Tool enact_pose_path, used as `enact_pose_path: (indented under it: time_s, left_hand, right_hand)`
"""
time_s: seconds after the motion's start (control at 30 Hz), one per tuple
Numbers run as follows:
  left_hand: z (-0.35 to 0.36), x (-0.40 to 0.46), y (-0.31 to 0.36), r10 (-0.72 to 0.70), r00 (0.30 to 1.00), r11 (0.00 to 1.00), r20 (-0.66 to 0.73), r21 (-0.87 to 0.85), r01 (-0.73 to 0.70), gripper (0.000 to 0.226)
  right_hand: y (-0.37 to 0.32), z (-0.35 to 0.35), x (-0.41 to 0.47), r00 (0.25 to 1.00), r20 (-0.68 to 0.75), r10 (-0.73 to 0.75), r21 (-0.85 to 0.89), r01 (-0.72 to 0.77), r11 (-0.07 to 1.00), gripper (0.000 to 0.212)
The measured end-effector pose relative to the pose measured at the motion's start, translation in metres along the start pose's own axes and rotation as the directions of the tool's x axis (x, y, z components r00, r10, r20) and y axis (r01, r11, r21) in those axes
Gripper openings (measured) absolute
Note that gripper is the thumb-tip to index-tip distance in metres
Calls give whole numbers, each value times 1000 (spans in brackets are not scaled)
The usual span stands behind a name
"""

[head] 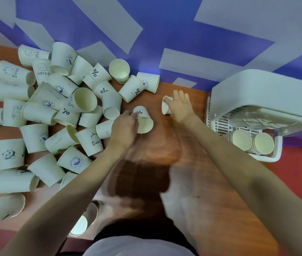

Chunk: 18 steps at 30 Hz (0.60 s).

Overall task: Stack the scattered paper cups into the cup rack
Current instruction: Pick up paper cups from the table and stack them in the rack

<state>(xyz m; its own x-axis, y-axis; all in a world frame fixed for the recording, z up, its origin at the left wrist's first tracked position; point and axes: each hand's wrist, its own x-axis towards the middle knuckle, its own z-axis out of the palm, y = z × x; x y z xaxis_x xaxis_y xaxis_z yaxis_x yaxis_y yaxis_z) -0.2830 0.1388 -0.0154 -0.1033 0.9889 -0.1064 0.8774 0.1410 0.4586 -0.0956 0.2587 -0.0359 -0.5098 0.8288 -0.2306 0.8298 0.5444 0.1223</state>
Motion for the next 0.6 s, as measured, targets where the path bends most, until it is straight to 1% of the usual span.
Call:
enact_pose_path:
  time_s: [0.1, 0.17, 0.23, 0.33, 0.4, 0.47, 0.53, 0.6]
  left_hand:
    - [-5, -7, 4, -8, 999, 999, 47, -41, 10, 20]
    - [-7, -12, 6, -13, 999, 998, 52, -68, 17, 18]
    - [-7, -18, 8, -20, 999, 997, 42, -80, 24, 18]
    - [-5, -28, 13, -19, 1000, 995, 8, -94, 20, 20]
    - [-3, -35, 19, -27, 999, 988, -27, -154, 23, 19]
    - [0, -39, 29, -54, 998, 970, -31, -240, 45, 18]
    - [3, -44, 45, -65, 998, 958, -20, -279, 57, 19]
    - [6, -47, 68, -28, 999, 957, -28, -290, 19, 18]
  right_hand:
    - [-7, 1, -20, 999, -3, 35, 41, -34, 999, 38]
    - [-12, 0, -40, 998, -28, 58, 68, -56, 996, 28]
    - [-15, -2, -63, 993, -69, 100, 104, -92, 990, 26]
    - [-15, -5, -104, 965, -174, 197, 289, -141, 947, 27]
    - [-11, -7, -135, 925, -274, 262, 431, -126, 894, 23]
    - [-4, -9, -165, 870, -358, 340, 533, -109, 839, 19]
    - [7, -9, -192, 806, -418, 418, 612, -90, 786, 15]
    - [23, -7, -216, 743, -459, 488, 657, -86, 749, 13]
